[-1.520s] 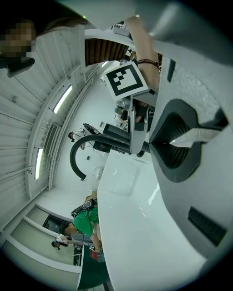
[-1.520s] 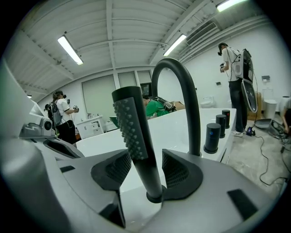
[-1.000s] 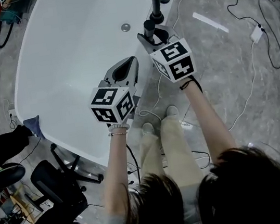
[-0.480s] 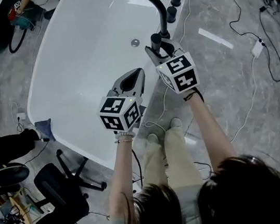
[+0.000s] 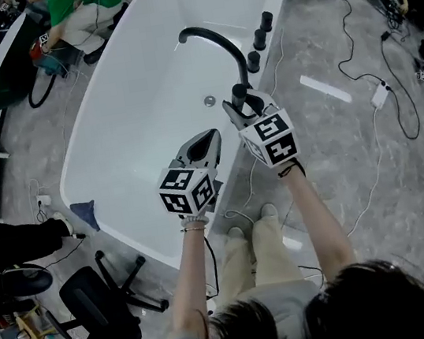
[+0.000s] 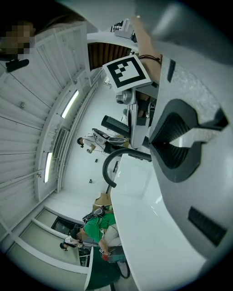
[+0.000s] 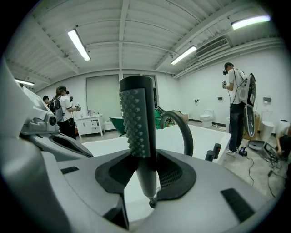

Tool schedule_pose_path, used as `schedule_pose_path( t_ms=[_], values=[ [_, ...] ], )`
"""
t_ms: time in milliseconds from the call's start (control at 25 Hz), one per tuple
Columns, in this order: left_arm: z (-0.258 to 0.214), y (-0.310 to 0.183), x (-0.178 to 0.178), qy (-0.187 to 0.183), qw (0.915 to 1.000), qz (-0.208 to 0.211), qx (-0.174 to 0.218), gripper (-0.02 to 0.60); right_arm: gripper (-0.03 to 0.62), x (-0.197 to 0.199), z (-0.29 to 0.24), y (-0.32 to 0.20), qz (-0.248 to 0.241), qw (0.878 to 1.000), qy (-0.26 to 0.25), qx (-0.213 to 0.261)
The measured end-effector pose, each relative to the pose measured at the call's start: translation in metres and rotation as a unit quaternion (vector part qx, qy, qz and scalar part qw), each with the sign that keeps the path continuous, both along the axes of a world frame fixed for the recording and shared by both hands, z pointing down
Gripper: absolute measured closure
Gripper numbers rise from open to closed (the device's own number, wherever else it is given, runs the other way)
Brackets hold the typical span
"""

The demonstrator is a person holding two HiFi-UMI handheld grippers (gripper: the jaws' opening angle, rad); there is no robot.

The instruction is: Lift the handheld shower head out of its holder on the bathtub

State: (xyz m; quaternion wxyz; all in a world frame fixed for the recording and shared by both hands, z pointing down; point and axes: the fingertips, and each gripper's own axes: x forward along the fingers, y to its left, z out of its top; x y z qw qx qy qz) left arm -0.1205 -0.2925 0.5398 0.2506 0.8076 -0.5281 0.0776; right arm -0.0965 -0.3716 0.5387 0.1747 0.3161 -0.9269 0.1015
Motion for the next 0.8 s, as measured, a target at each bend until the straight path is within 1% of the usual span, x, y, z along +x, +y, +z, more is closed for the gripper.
schedule_pose_path(
  t_ms=[440, 800],
  values=[
    [-0.062, 0.025, 0.01, 0.007, 0.9995, 0.005, 0.032, 0.577, 0.462, 0.013, -0.07, 0.033, 0.005, 0.999, -0.027, 0.016],
    [-0.115, 0.051, 0.021, 0.01, 0.9971, 0.018, 0.074, 0.577, 0.462, 0.022, -0.118, 0.061, 0.001, 0.998, -0.045, 0.036]
  ],
)
